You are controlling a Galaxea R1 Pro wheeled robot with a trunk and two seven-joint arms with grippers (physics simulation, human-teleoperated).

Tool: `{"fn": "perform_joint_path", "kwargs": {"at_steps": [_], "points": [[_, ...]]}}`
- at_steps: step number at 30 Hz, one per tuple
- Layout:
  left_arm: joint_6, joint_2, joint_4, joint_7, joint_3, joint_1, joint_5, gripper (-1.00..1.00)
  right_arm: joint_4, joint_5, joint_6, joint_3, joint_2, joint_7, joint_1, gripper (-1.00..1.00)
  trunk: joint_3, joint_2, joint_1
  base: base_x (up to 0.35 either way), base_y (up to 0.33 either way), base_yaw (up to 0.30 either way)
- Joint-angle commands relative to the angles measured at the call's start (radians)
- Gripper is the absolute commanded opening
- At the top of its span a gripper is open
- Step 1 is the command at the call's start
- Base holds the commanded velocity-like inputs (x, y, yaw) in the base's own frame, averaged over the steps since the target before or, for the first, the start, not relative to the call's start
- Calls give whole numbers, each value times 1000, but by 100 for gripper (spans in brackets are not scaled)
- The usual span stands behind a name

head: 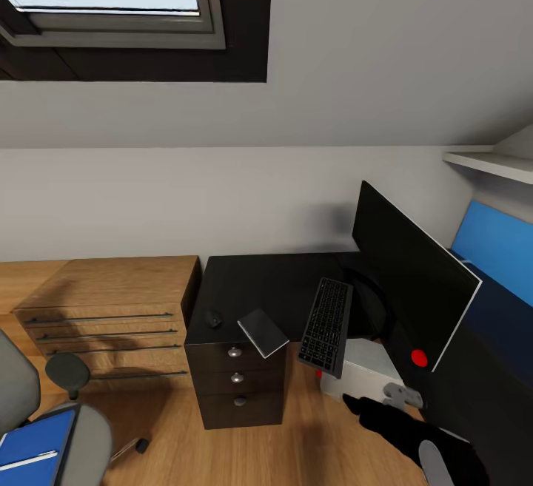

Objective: In the bedroom, organize the workspace by keeping the computer under the desk, ensuring the monitor is on the desk, placing the keyboard on the desk next to the monitor, placing the mouse on the desk next to the keyboard, moving the folder from the swivel chair onto the desk next to the mouse, stacking the notebook on top of the folder with the pen on top of the notebook, and positioning the swivel chair next to the desk.

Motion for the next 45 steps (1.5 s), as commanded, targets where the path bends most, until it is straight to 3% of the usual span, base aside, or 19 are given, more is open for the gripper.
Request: {"fn": "perform_joint_path", "kwargs": {"at_steps": [1, 6, 13, 19, 21, 23, 27, 33, 39, 45], "points": [[-6, 1, 0, 7, -7, -1, 11, 100, -2, -9, 6, -12, -1, -2, -1, 100, -2, -2, 1, 0, 0, 0], [-7, 1, 0, 9, -6, -1, 11, 100, -3, -21, 7, -85, -1, 2, -1, 100, -2, -2, 1, 0, 0, -44], [-6, 1, 0, 10, -5, -1, 11, 100, -3, -22, -11, -116, -2, 4, -1, 100, 0, -2, 1, 0, 0, -220], [-6, 1, 0, 10, -5, -1, 11, 100, -6, -18, -106, -127, -5, 4, 0, 100, 2, -2, 1, 0, 0, -253], [-6, 1, 0, 10, -5, -1, 12, 100, -2, -14, -199, -128, -5, 4, 0, 100, 3, -2, 1, 0, 0, -256], [-6, 1, 0, 10, -5, -1, 12, 100, 9, 10, -304, -128, -5, 4, 0, 100, 4, -2, 1, 0, 0, -257], [-6, 1, 0, 10, -5, -1, 12, 100, 14, 42, -362, -139, -6, 4, 0, 100, 5, -2, 1, 0, 0, -233], [-6, 1, 0, 10, -5, -1, 12, 100, 20, 54, -378, -155, -10, 5, 1, 100, 6, -2, 1, 0, 0, -55], [-6, 1, 0, 10, -5, -1, 12, 100, 73, 95, -418, -163, -18, -2, 0, 100, 6, -2, 1, 0, 0, -6], [-6, 1, 0, 10, -5, -1, 11, 100, 147, 138, -459, -182, -57, -44, -27, 100, 6, -2, 1, 0, 0, -1]]}}
